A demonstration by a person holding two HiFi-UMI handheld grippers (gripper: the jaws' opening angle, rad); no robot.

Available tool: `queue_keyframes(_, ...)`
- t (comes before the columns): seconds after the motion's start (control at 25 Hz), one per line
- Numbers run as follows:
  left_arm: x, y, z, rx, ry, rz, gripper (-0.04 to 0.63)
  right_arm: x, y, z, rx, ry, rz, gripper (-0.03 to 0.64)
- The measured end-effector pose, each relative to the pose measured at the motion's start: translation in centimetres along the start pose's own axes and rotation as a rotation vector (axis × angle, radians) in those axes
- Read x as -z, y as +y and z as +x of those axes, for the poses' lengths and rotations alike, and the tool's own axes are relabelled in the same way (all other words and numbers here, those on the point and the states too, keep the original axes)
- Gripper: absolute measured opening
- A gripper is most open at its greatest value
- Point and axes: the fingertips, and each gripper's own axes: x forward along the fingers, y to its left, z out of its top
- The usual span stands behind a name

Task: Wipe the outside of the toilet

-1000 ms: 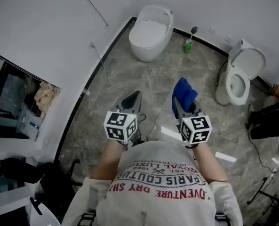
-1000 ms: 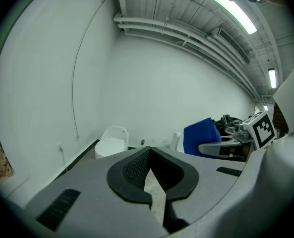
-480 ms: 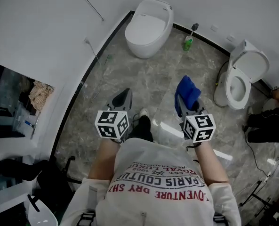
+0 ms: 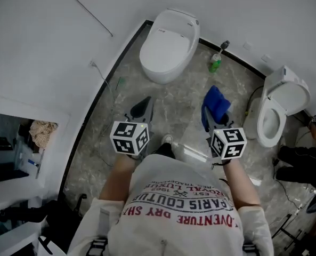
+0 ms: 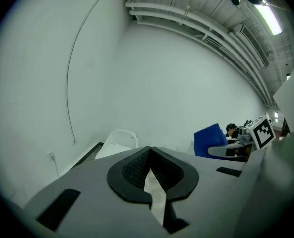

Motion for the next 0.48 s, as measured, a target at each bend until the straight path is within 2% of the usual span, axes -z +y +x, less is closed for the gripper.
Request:
queue_keyframes(0.24, -6.2, 6.8, 9.0, -0.015, 0.002, 0.016, 0.008, -7.5, -5.2, 10.5, 0.009, -0.008, -0.022, 0.072)
queue_keyframes(0.48, -8.4, 10.9, 17.0, -0.054, 0.026, -0.009, 0.008, -11.0, -11.3, 19.4, 0.0, 0.004, 0.012, 0.072)
